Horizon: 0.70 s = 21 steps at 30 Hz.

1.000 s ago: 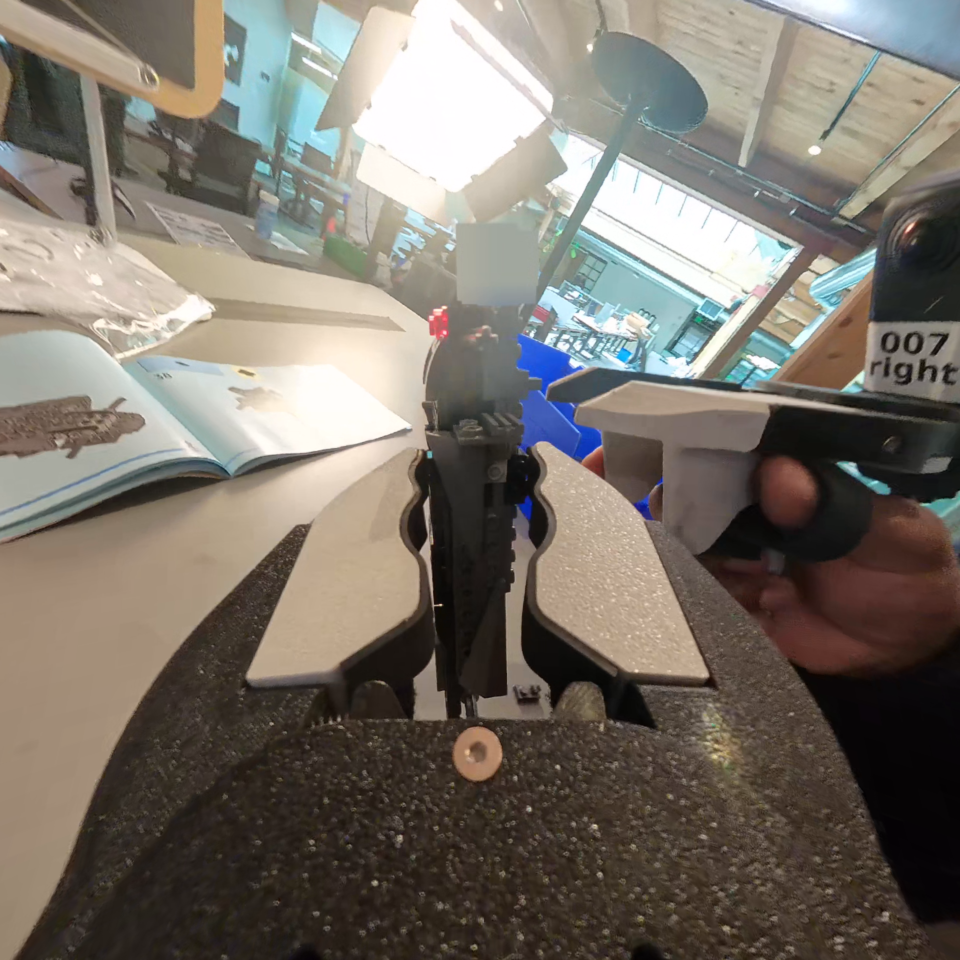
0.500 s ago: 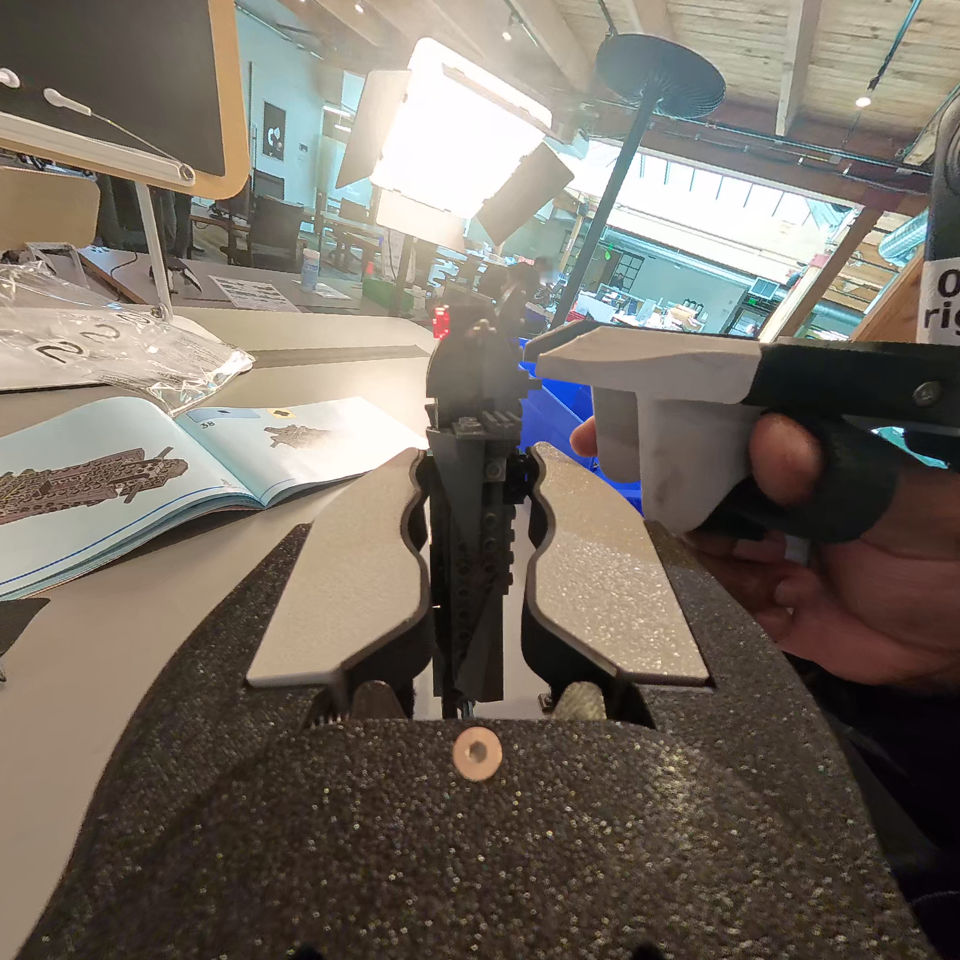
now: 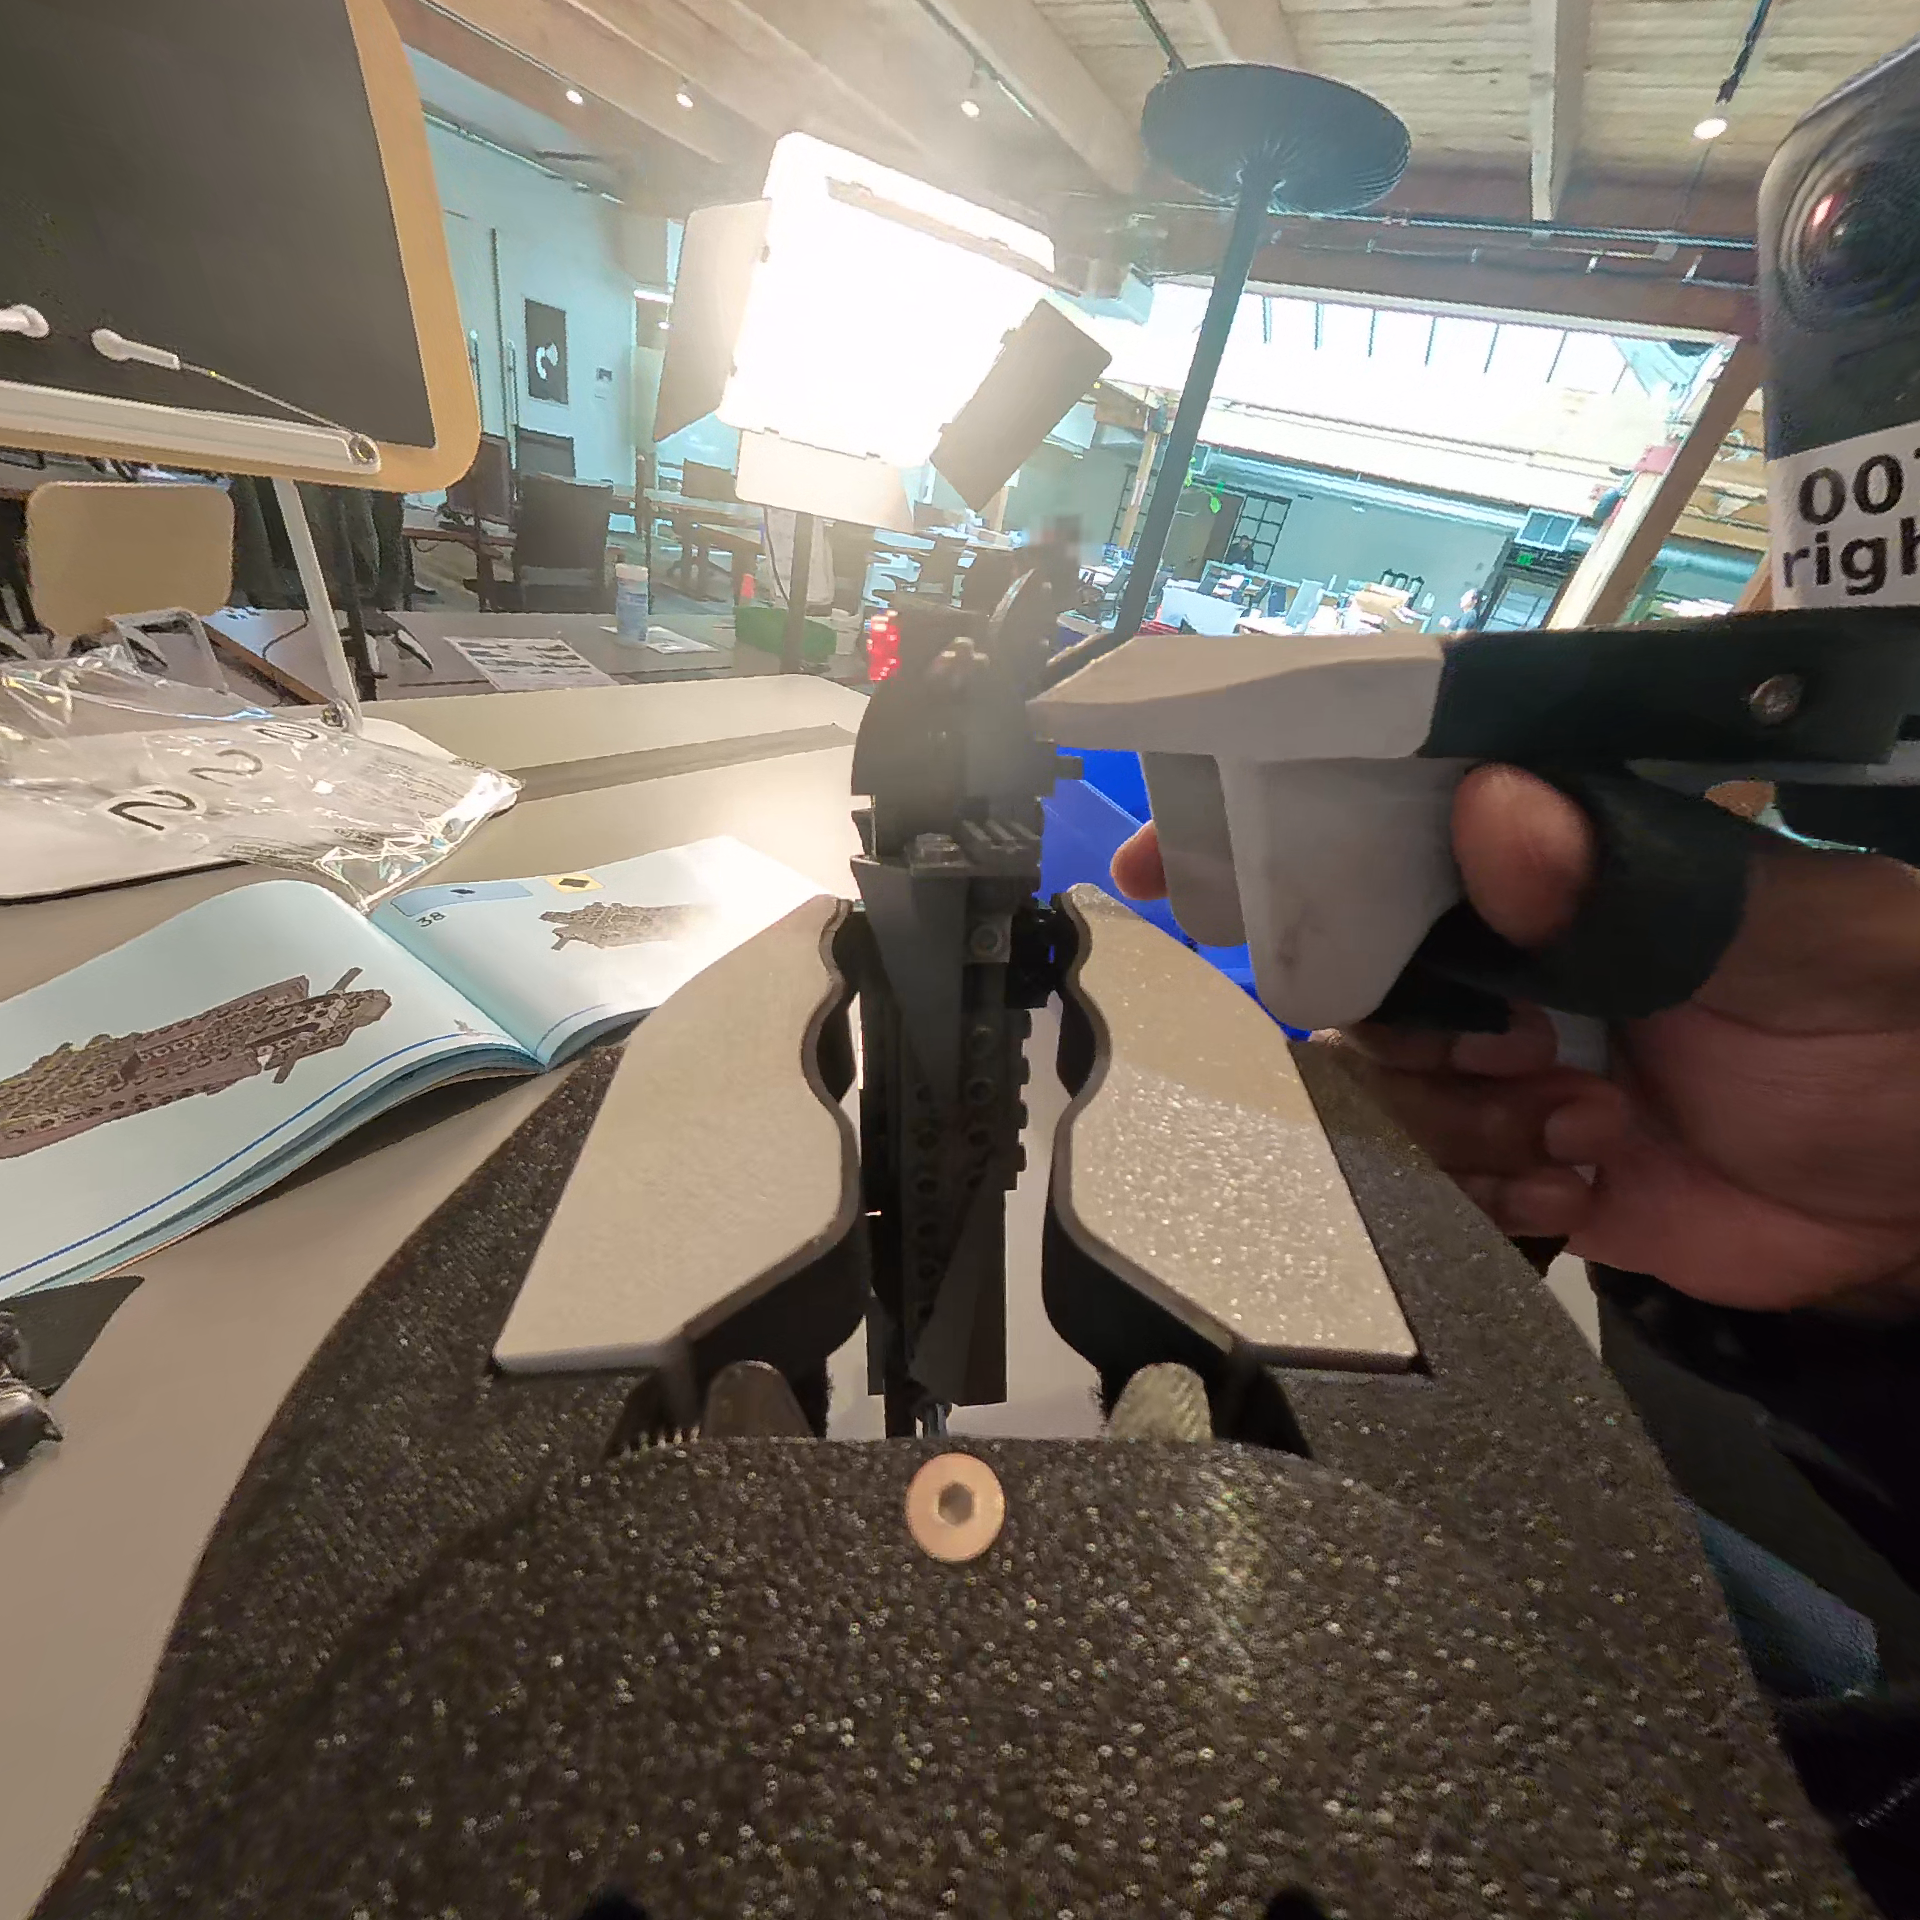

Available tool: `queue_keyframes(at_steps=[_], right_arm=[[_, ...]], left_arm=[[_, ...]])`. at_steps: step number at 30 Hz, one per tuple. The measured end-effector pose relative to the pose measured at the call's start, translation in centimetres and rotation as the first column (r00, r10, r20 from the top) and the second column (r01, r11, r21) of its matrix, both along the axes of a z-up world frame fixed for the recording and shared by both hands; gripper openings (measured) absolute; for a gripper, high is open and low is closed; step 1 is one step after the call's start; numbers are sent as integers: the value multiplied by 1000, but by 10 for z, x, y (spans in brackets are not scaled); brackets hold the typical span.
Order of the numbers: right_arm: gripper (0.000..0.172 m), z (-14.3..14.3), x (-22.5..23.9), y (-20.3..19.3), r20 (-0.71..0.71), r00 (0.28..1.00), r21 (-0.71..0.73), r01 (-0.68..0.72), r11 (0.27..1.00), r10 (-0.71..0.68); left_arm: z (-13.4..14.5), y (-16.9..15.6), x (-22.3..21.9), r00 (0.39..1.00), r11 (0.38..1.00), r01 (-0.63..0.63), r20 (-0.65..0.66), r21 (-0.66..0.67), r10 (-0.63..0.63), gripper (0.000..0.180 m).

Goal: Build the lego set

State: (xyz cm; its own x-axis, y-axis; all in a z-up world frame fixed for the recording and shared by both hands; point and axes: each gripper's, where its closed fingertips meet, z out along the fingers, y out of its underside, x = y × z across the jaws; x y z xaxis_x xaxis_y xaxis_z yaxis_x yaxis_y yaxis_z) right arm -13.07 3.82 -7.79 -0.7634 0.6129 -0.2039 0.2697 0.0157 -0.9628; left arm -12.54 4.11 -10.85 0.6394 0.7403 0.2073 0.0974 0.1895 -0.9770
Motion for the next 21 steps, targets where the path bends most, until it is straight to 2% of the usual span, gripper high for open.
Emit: queue_keyframes(at_steps=[6,12,15,21], right_arm=[[16,0,4,0,-10,1000,0,-9,1000,9],[16,0,7,1,-10,998,18,-64,998,64],[16,0,7,2,-1,997,12,-81,997,81],[15,0,9,2,63,989,-97,-127,987,133]], left_arm=[[1,1,3,1000,1000,-3,-20,-25,2,36],[1,2,6,998,998,55,18,17,-56,36],[1,2,6,998,998,56,15,-4,-56,36],[0,3,7,995,995,92,39,45,-93,35]])
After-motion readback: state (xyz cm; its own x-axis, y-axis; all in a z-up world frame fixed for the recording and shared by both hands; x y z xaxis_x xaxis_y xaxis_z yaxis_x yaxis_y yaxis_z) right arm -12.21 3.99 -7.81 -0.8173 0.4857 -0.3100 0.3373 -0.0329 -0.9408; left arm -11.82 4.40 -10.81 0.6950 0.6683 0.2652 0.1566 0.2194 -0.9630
